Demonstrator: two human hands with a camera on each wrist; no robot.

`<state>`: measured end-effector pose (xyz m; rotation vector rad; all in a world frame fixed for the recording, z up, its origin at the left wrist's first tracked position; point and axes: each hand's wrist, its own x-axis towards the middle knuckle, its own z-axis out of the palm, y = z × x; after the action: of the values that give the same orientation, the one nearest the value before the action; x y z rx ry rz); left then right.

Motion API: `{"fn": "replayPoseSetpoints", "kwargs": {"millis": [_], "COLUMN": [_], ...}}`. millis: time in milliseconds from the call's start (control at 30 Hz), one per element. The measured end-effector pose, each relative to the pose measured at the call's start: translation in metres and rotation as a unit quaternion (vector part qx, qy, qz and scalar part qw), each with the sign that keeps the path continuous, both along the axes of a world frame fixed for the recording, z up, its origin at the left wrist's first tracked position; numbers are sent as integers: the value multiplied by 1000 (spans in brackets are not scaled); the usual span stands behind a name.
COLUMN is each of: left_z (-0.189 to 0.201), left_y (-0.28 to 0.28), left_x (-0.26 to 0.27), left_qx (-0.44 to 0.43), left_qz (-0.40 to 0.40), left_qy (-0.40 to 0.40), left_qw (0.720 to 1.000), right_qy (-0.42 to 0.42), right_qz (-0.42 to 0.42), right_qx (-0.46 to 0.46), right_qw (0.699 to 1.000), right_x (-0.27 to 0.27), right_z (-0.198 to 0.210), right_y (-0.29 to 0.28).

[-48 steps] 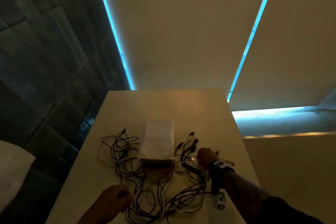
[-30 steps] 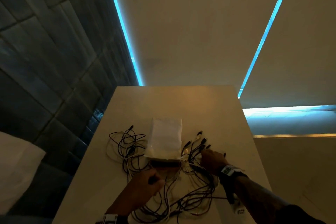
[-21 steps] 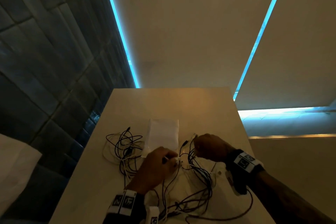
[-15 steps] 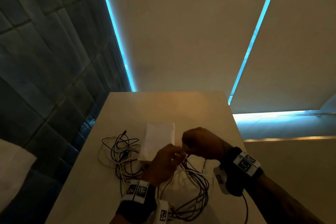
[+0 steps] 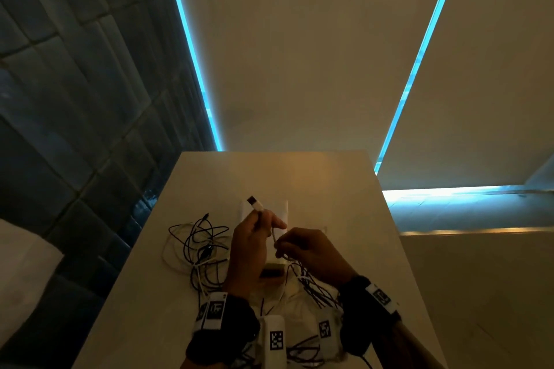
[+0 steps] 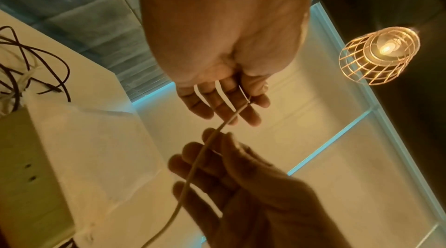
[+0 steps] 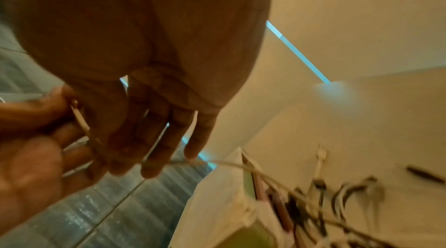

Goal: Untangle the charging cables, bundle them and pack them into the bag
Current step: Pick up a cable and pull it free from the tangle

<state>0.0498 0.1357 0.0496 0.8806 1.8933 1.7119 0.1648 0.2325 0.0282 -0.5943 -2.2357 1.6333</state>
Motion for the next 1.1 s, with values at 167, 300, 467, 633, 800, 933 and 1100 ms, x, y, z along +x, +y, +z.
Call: {"fn": "replayPoseSetpoints", "kwargs": {"millis": [167,300,467,633,800,933,1100], "left_z": [17,24,29,29,32,34,22], "left_y": [-4,-11,-26,-34,-37,-34,-29], "left_x": [10,10,-3,-17,-17,-14,-9], "left_qx": [92,139,138,135,128,122,65], "left_qz": [-1,15,3,-13,-31,-33,-5], "left_qy": [-153,-220,-234,-271,-290,-288,-264], "left_qw": [984,965,962,953,948,949,962], "right_qy": [35,35,10,-33,-75,-114,-42], "right_qz": [-2,26,3,-46,-72,-108,-170], "right_qx": [-77,-80,-5,37,96,84,50], "right_qw": [996,996,1000,998,990,984,983], "right_x": [-8,-9,-20,-29,-23,-9,-9], "right_z": [-2,-11,-42,-66,-80,-94,-60], "right_y": [-21,-32,-36,-39,-37,-31,-22]}}
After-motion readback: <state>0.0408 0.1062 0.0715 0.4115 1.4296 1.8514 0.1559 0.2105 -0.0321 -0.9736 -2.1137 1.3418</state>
